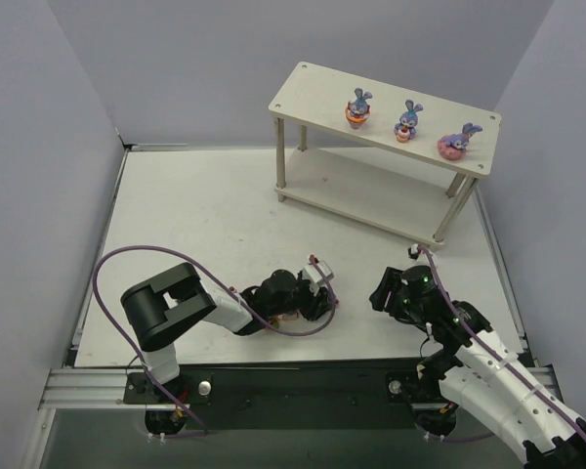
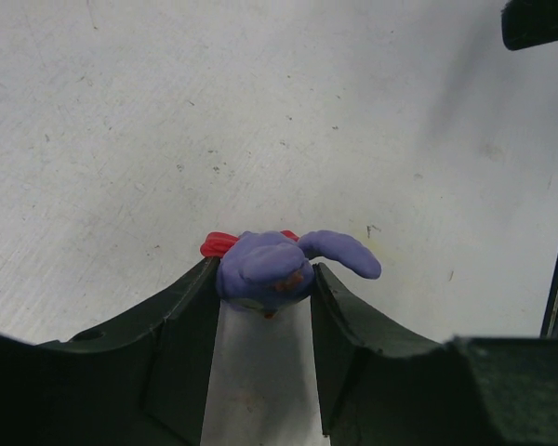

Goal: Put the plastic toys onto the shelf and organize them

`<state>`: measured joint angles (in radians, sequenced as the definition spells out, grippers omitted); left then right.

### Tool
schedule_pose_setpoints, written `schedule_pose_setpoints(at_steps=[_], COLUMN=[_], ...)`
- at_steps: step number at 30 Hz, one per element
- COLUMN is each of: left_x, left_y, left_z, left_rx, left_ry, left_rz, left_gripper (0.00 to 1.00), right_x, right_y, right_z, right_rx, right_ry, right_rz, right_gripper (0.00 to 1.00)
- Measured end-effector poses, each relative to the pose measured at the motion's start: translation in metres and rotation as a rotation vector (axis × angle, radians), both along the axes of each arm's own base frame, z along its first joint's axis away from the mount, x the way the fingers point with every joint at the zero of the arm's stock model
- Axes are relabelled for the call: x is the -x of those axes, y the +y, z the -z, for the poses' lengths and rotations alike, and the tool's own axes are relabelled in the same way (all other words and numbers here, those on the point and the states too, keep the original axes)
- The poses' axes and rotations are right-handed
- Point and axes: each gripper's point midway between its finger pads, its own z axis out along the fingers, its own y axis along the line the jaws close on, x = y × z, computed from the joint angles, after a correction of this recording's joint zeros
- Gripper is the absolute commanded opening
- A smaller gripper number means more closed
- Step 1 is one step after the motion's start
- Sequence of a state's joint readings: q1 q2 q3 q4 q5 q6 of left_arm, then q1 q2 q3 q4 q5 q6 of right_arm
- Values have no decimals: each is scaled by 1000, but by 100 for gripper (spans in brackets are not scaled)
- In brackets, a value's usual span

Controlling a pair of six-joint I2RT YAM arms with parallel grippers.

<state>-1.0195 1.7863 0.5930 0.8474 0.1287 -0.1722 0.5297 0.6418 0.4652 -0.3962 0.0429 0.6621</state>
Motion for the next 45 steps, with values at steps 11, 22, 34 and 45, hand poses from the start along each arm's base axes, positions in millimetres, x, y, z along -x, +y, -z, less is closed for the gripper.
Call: schedule_pose_setpoints(at_steps=[11, 22, 34, 45], left_x=[-52, -156, -224, -267], left_y=[-10, 26, 75, 59], left_z=[-81, -279, -407, -387], left_rx=[53, 274, 328, 160], left_ry=[-76, -201, -254, -201], left_rz=[-236, -533, -614, -566], left_gripper=[0, 0, 0, 0], right_x=[2, 1, 1, 1], right_y=[-4, -6, -8, -8], right_z=[-1, 0, 7, 10], right_rx=[6, 15, 34, 30], right_ry=[-4, -5, 26, 35], right_rz=[12, 21, 36, 43], right_gripper=[52, 52, 52, 52])
